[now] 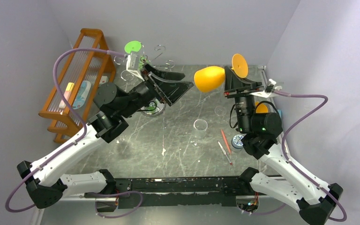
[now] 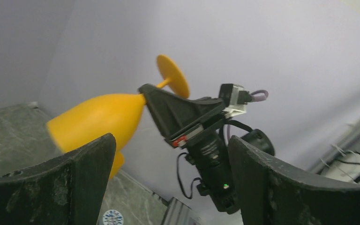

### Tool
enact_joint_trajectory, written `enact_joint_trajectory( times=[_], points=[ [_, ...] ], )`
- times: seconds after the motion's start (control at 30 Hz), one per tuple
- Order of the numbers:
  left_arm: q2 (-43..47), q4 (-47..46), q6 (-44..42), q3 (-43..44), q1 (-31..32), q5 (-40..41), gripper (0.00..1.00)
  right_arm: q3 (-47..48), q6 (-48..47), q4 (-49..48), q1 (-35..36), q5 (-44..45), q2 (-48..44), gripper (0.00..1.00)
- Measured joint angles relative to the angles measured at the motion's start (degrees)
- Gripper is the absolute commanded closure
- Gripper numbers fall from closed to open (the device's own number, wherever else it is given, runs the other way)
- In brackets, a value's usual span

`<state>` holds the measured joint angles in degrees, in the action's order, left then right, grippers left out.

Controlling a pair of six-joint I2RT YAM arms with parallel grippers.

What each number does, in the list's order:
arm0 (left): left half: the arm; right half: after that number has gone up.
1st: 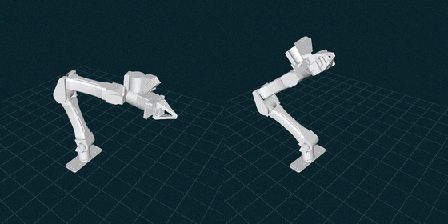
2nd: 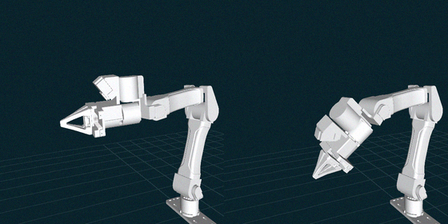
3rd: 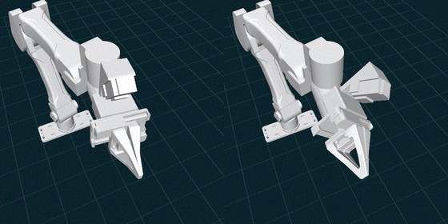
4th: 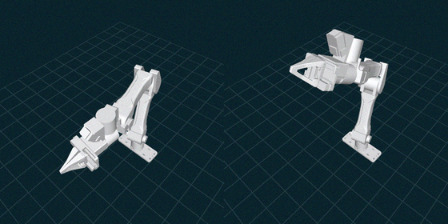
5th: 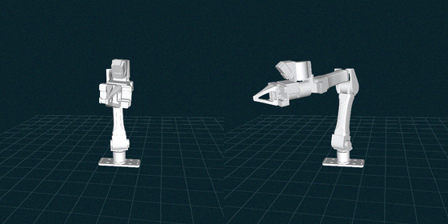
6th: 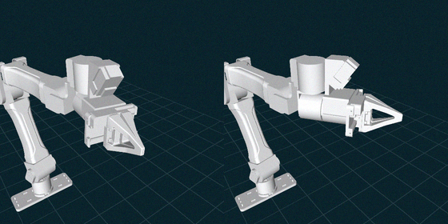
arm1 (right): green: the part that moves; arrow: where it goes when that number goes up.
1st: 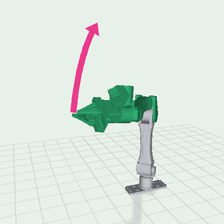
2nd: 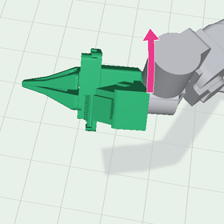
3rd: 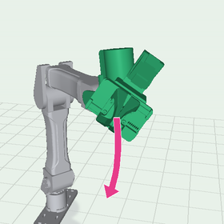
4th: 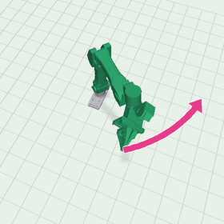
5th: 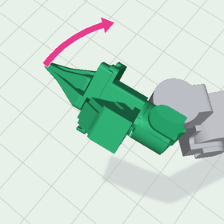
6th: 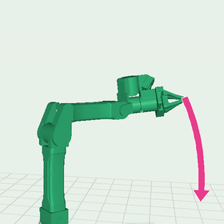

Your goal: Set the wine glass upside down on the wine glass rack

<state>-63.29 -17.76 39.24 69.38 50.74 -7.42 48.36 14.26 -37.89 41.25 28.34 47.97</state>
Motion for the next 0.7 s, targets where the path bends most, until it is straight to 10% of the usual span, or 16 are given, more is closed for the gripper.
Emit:
enact_joint_trajectory(
  times=[0.47,0.7],
  points=[
    [-17.4,8.1,8.2,18.4,0.0,-12.7,0.12,-1.5,-27.3,7.1,0.0,-19.6,-2.9,1.0],
    [-18.3,10.0,9.7,19.3,0.0,-12.8,0.39,-2.9,-30.8,8.4,0.0,-28.9,-3.1,1.0]
  ],
)
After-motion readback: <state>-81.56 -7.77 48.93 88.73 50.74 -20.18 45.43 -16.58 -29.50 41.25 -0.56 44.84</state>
